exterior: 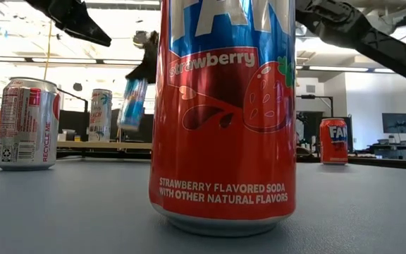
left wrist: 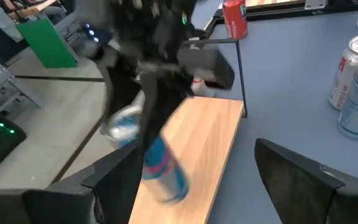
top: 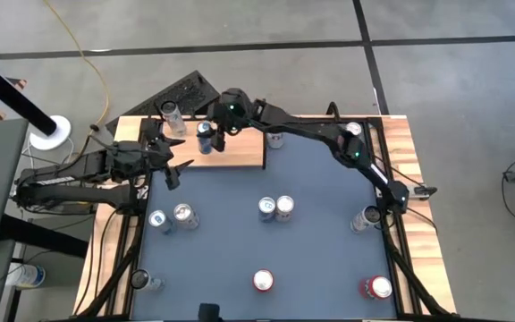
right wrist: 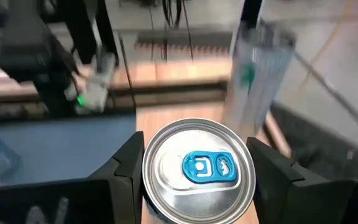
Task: Place canned beverage on shelf
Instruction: Put the middle blue soda can on the shelf
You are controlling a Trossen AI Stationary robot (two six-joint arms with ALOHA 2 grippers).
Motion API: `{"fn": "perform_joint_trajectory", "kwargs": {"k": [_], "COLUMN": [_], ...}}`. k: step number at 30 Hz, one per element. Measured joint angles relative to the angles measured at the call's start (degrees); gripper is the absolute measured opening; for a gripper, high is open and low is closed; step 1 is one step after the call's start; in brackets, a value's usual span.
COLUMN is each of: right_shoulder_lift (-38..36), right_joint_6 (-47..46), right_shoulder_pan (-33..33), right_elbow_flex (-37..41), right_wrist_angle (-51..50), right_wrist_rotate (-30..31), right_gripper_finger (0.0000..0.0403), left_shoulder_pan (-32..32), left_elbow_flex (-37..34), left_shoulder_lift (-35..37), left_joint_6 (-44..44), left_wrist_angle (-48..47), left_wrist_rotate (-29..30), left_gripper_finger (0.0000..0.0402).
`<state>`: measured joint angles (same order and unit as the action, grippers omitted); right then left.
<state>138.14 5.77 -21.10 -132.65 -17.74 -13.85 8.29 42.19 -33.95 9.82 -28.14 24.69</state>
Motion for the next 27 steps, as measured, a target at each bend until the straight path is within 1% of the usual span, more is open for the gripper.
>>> {"fn": "perform_joint_trajectory", "kwargs": {"k": [12, 15, 21, 27], "right_shoulder_lift": [0.8, 0.8, 0.8, 0.7], "right_joint_6": [0.1, 0.1, 0.8, 1.6], "right_shoulder_pan": [0.0, -0.1, -0.1, -0.1], "right_elbow_flex": [-0.2, -0.2, -0.2, -0.2], "right_wrist_angle": [-2.5, -3.6, -5.6, -5.6], "right_wrist_rotate": [0.3, 0.4, 2.4, 2.5], "right_gripper_finger": [0.0197, 0.0211, 0.0254, 0.0264], "left_shoulder_pan": [0.0, 0.0, 0.0, 0.0], "left_elbow_flex": [0.0, 0.0, 0.0, 0.0], "left_shoulder_lift": [-0.1, -0.1, -0.1, -0.2], "left_joint_6": [-0.5, -0.6, -0.6, -0.6], "left_wrist_angle": [-1.1, -1.2, -1.2, -1.2], "left_wrist_rotate": [-0.3, -0.4, -0.4, -0.4], "left_gripper_finger": [0.0295, 0.0295, 0.0295, 0.0295]}}
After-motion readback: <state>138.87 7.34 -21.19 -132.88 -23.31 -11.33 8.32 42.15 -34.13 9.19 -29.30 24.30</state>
